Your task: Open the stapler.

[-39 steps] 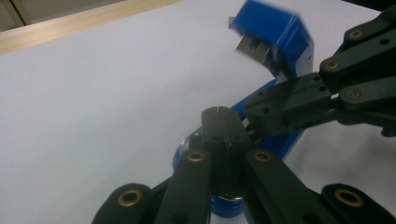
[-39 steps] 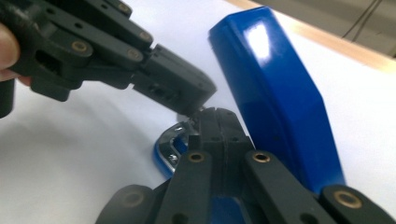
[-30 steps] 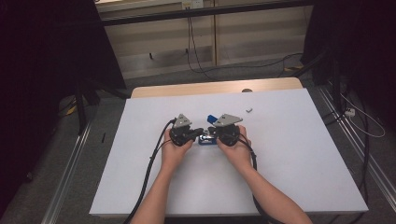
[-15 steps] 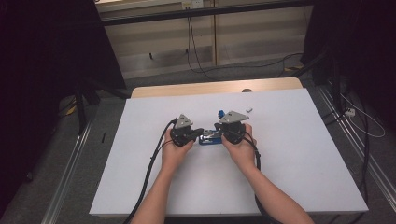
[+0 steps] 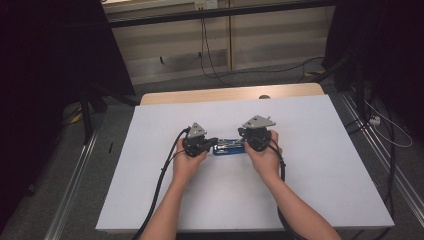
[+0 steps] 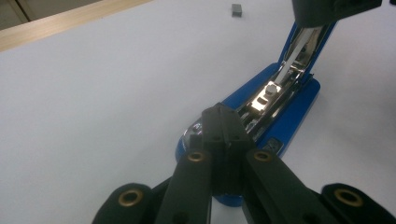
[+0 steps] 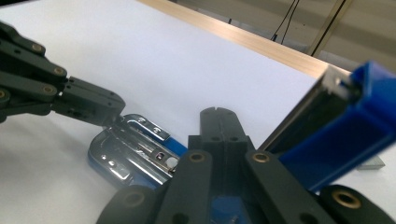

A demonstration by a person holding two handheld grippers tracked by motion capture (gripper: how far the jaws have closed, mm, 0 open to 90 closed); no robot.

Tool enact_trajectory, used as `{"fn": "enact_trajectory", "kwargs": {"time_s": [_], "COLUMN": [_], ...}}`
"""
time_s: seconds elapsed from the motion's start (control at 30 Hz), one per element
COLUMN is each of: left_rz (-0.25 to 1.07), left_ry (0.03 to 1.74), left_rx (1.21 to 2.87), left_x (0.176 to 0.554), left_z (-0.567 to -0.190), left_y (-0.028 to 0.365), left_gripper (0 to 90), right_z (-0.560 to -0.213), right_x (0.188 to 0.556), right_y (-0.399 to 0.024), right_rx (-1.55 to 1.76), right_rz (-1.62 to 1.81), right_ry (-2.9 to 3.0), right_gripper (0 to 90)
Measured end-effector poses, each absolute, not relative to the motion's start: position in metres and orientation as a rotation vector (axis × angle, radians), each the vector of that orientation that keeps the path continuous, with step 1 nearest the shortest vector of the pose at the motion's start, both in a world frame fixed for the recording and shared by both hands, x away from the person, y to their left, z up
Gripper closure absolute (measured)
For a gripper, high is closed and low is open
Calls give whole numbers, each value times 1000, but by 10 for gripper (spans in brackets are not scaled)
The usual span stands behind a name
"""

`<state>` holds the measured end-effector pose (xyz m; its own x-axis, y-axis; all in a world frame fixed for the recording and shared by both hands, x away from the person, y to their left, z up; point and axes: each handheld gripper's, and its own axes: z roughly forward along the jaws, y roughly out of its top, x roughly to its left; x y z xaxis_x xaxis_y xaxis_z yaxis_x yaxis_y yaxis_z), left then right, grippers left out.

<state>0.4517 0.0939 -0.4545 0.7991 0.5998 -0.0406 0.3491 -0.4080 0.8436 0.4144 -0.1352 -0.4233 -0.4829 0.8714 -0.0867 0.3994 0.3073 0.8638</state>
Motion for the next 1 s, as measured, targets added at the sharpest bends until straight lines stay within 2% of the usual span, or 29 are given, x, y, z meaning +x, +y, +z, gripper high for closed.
{"fn": "enact_trajectory", "kwargs": {"time_s": [0.67, 1.0], "left_rz": [327, 322], "left_ry": [710, 713], "left_rx": [2034, 2027], "left_x": [451, 452], "left_z": [-455, -455], "left_y": [94, 95], "left_gripper": [900, 900], "right_z": [-427, -442], "right_x": [412, 411], "right_y": [-149, -166], "right_rx": [1097, 1166], "right_rz": [1088, 1068], "right_ry": [2041, 2042], "right_gripper": [900, 900]}}
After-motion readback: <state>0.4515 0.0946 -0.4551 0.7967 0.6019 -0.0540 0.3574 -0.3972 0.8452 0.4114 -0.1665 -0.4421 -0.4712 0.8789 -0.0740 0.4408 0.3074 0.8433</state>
